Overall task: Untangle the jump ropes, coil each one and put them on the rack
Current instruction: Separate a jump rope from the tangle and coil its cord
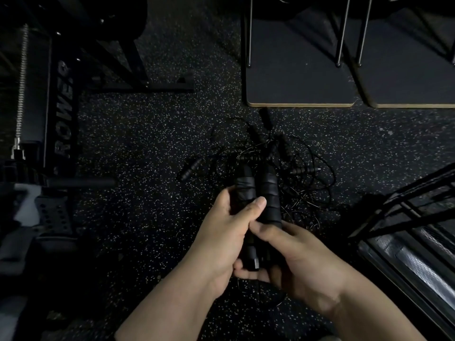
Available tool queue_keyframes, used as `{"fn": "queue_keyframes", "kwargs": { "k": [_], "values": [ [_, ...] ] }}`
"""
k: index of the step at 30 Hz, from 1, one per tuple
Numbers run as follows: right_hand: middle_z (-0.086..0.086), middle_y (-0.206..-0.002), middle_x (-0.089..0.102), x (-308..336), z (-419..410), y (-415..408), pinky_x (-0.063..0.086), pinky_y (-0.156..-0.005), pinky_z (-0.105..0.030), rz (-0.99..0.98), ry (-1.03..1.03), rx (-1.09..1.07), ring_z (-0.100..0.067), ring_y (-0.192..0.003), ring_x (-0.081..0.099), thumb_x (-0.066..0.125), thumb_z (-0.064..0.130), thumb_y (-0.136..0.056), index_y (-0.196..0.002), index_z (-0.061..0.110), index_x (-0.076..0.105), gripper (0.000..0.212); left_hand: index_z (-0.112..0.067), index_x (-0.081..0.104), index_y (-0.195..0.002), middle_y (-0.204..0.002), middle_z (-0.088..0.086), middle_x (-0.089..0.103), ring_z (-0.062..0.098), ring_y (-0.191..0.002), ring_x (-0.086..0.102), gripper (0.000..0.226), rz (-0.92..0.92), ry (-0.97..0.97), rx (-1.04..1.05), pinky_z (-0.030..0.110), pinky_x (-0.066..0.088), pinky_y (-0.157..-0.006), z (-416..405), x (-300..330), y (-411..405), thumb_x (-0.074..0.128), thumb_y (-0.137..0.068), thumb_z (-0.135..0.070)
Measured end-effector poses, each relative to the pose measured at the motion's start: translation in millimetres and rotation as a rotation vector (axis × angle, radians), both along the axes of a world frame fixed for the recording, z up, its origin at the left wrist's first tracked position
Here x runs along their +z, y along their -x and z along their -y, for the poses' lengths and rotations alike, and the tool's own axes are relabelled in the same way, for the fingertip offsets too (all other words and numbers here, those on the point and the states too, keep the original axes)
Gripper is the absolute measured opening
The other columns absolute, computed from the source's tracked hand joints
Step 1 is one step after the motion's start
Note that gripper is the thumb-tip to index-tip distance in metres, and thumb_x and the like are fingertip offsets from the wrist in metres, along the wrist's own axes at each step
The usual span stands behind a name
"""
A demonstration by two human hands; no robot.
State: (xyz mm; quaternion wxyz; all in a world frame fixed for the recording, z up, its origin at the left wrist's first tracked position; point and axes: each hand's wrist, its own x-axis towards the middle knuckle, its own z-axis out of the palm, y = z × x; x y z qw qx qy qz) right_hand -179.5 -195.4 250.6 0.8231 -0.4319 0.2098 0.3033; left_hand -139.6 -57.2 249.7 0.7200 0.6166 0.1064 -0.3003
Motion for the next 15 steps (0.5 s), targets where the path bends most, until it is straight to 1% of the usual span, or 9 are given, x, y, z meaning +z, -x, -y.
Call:
{"fn": "queue_keyframes", "kwargs": {
  "k": [1,2,5,8,9,10,12,13,15],
  "values": [
    [-0.025,-0.097,0.07,0,-1,0,0.058,-0.094,-0.057,0.0,0.012,-0.007,-0.037,-0.085,0.067,0.067,0.022,-0.093,-0.122,-0.003,0.064,0.038,-0.039,0.064,-0.113,-0.103,-0.001,0.079,0.02,-0.089,0.075,0.02,-0.005,-0.008,0.0,0.04,0.05,-0.059,0,-1,0,0.068,-0.094,-0.045],
    [-0.025,-0.096,0.07,0,-1,-1,0.059,-0.092,-0.056,0.003,0.035,-0.008,-0.037,-0.083,0.066,0.067,0.019,-0.093,-0.122,-0.003,0.062,0.037,-0.039,0.065,-0.112,-0.102,0.0,0.079,0.021,-0.087,0.074,0.02,-0.011,-0.014,0.006,0.038,0.045,-0.058,0,-1,-1,0.069,-0.093,-0.047],
    [-0.023,-0.097,0.07,1,3,-3,0.06,-0.086,-0.053,0.046,0.107,0.052,-0.037,-0.082,0.065,0.064,0.015,-0.097,-0.127,0.001,0.058,0.033,-0.036,0.07,-0.11,-0.103,0.0,0.078,0.022,-0.094,0.074,0.027,-0.05,-0.03,0.063,0.035,0.047,-0.062,0,1,-4,0.066,-0.091,-0.055],
    [-0.021,-0.1,0.071,0,4,-4,0.061,-0.086,-0.051,0.092,0.13,0.179,-0.036,-0.085,0.068,0.063,0.014,-0.099,-0.13,0.007,0.056,0.033,-0.023,0.075,-0.112,-0.106,0.006,0.078,0.028,-0.091,0.074,0.04,-0.121,0.02,0.101,0.032,0.045,-0.055,-2,4,-9,0.068,-0.088,-0.054],
    [-0.021,-0.1,0.071,0,5,-4,0.061,-0.086,-0.05,0.097,0.134,0.21,-0.036,-0.085,0.069,0.064,0.014,-0.098,-0.13,0.007,0.056,0.034,-0.019,0.075,-0.114,-0.108,0.009,0.078,0.031,-0.093,0.075,0.041,-0.14,0.043,0.103,0.036,0.049,-0.06,-2,6,-11,0.069,-0.088,-0.051],
    [-0.021,-0.101,0.072,0,6,-4,0.062,-0.086,-0.048,0.104,0.141,0.227,-0.036,-0.086,0.07,0.065,0.014,-0.096,-0.129,0.006,0.057,0.035,-0.015,0.075,-0.115,-0.109,0.011,0.078,0.033,-0.097,0.075,0.042,-0.154,0.068,0.102,0.04,0.054,-0.072,-2,6,-11,0.069,-0.089,-0.047],
    [-0.02,-0.103,0.076,2,6,-3,0.061,-0.083,-0.042,0.113,0.184,0.219,-0.033,-0.09,0.074,0.068,0.019,-0.093,-0.123,0.004,0.062,0.034,-0.012,0.074,-0.116,-0.111,0.013,0.077,0.032,-0.102,0.075,0.041,-0.159,0.081,0.087,0.048,0.057,-0.094,-2,6,-11,0.071,-0.088,-0.042],
    [-0.019,-0.103,0.077,4,5,-3,0.061,-0.081,-0.04,0.111,0.208,0.198,-0.032,-0.091,0.075,0.068,0.025,-0.093,-0.12,0.005,0.065,0.034,-0.013,0.075,-0.115,-0.11,0.013,0.077,0.031,-0.103,0.075,0.039,-0.146,0.068,0.067,0.051,0.056,-0.097,-2,5,-11,0.072,-0.088,-0.041],
    [-0.019,-0.098,0.078,5,1,-1,0.06,-0.074,-0.037,0.111,0.238,0.151,-0.031,-0.086,0.076,0.064,0.036,-0.095,-0.115,0.006,0.068,0.037,-0.017,0.076,-0.113,-0.109,0.011,0.078,0.03,-0.103,0.075,0.036,-0.123,0.033,0.028,0.054,0.057,-0.096,0,6,-10,0.073,-0.088,-0.043]
  ]
}}
